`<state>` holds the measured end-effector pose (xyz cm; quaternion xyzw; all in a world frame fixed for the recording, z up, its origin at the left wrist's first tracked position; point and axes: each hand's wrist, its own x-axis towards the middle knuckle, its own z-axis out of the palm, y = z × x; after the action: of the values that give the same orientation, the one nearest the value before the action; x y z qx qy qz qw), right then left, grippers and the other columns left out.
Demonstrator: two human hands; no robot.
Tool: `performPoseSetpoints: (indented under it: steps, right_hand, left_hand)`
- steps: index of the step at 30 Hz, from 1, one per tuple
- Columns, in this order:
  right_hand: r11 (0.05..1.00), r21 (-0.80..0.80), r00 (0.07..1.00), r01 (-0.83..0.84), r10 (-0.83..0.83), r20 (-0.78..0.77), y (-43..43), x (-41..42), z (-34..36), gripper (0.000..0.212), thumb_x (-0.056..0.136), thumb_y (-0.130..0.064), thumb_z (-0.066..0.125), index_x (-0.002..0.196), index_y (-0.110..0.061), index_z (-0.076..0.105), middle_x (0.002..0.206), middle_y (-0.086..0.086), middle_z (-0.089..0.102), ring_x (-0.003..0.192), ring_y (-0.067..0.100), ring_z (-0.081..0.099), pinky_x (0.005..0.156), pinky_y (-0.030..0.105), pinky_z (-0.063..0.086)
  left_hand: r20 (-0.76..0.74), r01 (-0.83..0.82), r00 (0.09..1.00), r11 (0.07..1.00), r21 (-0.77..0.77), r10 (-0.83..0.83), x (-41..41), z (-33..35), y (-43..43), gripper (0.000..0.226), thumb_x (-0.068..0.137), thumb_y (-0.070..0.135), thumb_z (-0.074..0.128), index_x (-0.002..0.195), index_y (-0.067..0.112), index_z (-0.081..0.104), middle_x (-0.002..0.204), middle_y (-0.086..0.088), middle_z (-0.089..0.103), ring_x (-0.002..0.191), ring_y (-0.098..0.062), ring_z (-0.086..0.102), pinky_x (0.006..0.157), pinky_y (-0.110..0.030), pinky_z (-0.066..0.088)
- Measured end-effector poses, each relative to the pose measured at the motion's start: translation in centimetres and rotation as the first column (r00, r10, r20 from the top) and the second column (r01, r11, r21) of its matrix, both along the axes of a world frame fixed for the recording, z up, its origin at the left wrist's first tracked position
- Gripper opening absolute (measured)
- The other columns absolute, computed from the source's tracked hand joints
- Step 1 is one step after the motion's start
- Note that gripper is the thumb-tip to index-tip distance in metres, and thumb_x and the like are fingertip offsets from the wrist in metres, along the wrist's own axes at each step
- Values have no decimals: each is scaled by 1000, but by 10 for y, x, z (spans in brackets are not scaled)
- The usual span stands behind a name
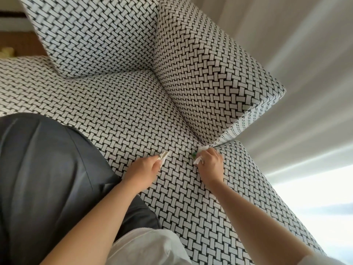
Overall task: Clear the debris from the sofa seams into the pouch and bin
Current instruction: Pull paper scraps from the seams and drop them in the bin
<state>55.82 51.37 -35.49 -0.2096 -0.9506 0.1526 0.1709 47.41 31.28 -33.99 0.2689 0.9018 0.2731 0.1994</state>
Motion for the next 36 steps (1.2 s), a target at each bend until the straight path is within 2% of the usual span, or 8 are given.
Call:
performPoseSetpoints:
  steps: [4,9,13,16,19,25,32,36]
  right_hand:
    - [987,-79,980,-138,147,131,-15,-17,12,14,76,3,66,82,-8,67,78,0,70,63,5,55,74,31,49]
    - [963,-203,940,-176,226,256,-60,-66,25,18,88,-1,50,100,-14,55,83,0,67,52,2,54,38,16,37]
    - [926,-276,929,-259,317,190,-106,-114,46,26,85,4,55,104,-13,55,83,-2,65,54,-5,53,38,10,41]
    - [892,-270,907,-363,404,115,-143,-149,66,19,87,0,55,102,-11,59,83,-1,66,53,-2,58,40,13,45]
    - [833,-275,867,-479,498,-1,-183,-178,89,11,92,-9,52,99,-7,60,75,0,66,53,3,62,42,19,50]
    - [765,-316,818,-561,571,-72,-281,-227,113,4,86,-12,60,87,-10,64,62,-5,60,47,5,48,54,28,47]
    - [664,-397,731,-634,681,-29,-358,-276,114,27,88,-7,51,66,-22,55,60,0,61,47,9,50,40,19,38]
    - [625,-331,614,-707,774,153,-400,-302,96,19,90,-18,52,73,-26,56,60,-6,58,42,4,45,40,18,35]
  left_hand:
    - [172,-73,984,989,130,50,-5,16,-10,30,100,32,33,102,14,56,69,4,51,47,-4,40,35,-11,28]
    - [190,-167,974,951,259,119,-28,47,-41,28,99,31,35,79,21,53,66,2,49,48,-6,38,36,-12,27]
    - [113,-210,977,918,337,182,-60,81,-82,32,99,28,39,69,23,49,63,3,49,47,-6,39,39,-13,30]
    - [60,-229,973,914,334,222,-85,103,-120,35,98,28,39,69,17,53,66,-3,54,55,-11,47,52,-28,39]
    - [16,-302,948,886,352,317,-104,117,-163,38,98,29,40,64,15,51,54,3,44,40,0,39,40,-15,30]
    - [-9,-492,846,788,370,533,-129,118,-262,37,98,30,41,62,23,50,55,7,47,39,0,39,38,-14,29]
    - [104,-688,715,667,287,692,-140,67,-360,38,98,31,38,67,15,53,60,0,48,49,-10,43,47,-22,31]
    - [165,-780,619,577,240,768,-149,31,-400,41,98,29,40,60,16,48,52,5,41,44,-6,41,44,-22,29]
